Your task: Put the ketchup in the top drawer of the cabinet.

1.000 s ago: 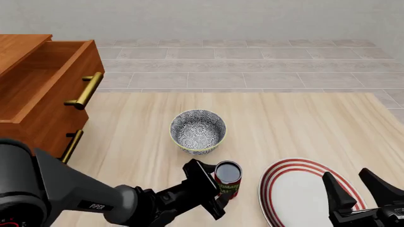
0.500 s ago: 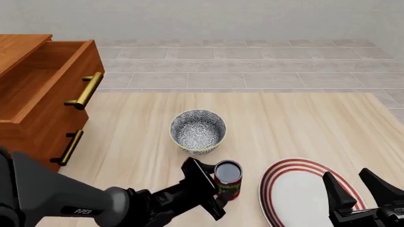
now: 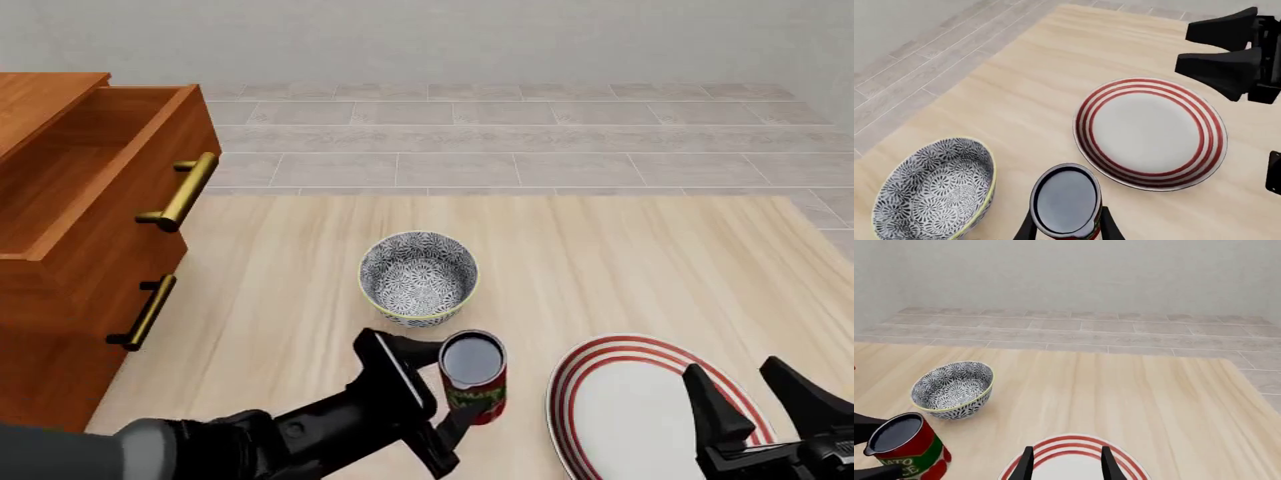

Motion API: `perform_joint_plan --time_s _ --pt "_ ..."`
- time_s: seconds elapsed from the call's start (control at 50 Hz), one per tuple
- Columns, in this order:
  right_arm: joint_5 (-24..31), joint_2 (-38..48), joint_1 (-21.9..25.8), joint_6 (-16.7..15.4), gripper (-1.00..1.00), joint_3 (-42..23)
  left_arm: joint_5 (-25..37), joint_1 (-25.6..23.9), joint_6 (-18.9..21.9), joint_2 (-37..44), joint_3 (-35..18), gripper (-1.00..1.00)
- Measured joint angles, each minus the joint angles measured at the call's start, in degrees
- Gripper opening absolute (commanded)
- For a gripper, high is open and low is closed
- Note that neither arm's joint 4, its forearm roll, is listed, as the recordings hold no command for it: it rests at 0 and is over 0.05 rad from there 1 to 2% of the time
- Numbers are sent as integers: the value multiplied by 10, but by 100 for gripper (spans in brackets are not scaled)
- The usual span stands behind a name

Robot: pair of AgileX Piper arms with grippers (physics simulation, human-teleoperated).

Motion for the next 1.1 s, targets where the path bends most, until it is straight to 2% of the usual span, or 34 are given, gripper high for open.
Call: perform_joint_plan --time_s 0.54,0.9,1.1 --pt "4 -3 0 -1 100 0 109 16 -15 -202 53 -100" --pt "5 -3 -3 0 100 0 205 22 -36 -344 60 -100" --pt "13 -12 -6 1 100 0 251 37 -31 -398 64 -100"
